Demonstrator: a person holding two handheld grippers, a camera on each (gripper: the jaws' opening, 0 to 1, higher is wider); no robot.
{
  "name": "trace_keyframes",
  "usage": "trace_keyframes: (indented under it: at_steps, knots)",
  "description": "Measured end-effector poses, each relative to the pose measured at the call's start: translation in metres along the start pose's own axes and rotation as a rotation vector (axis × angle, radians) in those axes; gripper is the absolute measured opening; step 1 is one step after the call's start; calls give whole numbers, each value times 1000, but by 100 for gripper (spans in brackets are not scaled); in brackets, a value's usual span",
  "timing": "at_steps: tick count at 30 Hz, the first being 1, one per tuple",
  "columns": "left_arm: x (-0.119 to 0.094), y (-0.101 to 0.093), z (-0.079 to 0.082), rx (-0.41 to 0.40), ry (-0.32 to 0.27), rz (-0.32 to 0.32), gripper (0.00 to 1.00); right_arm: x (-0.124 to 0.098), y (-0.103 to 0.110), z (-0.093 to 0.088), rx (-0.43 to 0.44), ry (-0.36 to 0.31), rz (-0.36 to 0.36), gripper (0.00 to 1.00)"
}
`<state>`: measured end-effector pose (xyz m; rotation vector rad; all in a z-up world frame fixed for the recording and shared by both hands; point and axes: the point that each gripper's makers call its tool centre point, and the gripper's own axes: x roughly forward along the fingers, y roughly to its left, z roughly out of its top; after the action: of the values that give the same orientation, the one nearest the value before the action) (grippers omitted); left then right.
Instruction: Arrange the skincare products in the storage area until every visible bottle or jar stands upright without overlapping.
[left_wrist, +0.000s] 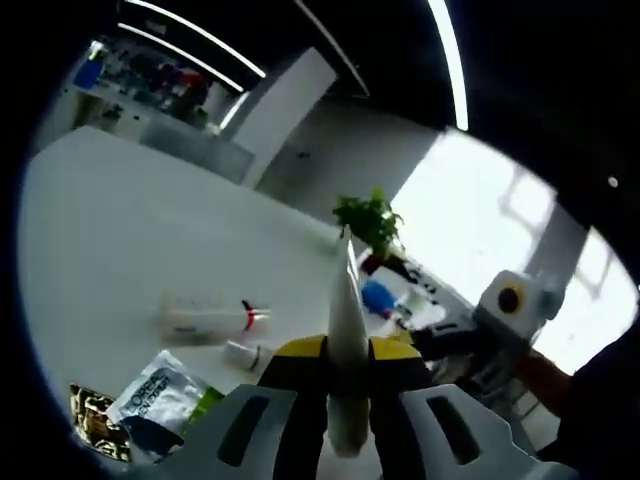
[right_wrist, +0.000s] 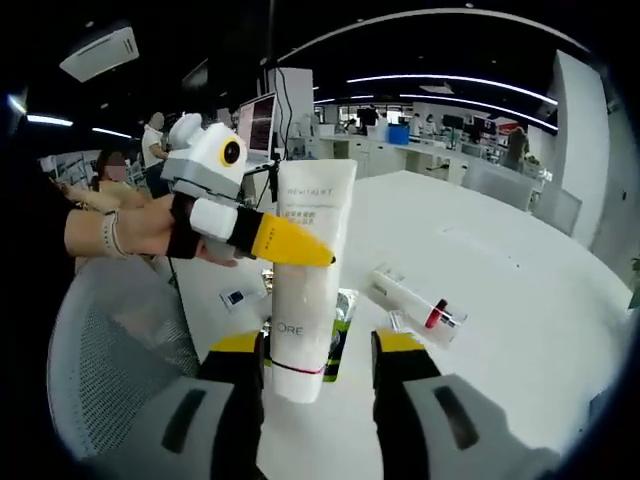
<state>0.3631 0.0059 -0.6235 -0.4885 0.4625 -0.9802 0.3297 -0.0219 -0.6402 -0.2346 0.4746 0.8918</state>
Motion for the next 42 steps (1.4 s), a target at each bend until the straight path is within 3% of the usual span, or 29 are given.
trace_keyframes:
  at_steps: [6,12,16,19,25,29,33,36,42]
  knots:
    - [4,-8,-14,126,58,-34,9,-11,-9,15,-63,3,-10,41]
    - [4,-13,-19,178,69,-54,10,-13,-12,32,-141,27,12,38]
    - [5,-20,-22,230,79,-91,10,-13,-16,44,-267,72,22,37]
    - [7,-21,-25,258,87,-105,10,-11,-16,54,-276,68,40,34]
    - [8,-25,-36,319,133,-143,10,-5,-9,60,-411,153,124,32]
    - [8,-26,-46,355,171,-165,10,-1,-3,61,-414,175,173,26]
    - [9,-26,-51,400,190,-179,10,-1,8,51,-465,278,268,26]
    - [9,-28,-54,432,196,-194,10,2,8,54,-537,298,292,22]
    - [10,-29,-60,486,213,-212,10,4,16,47,-593,407,400,18]
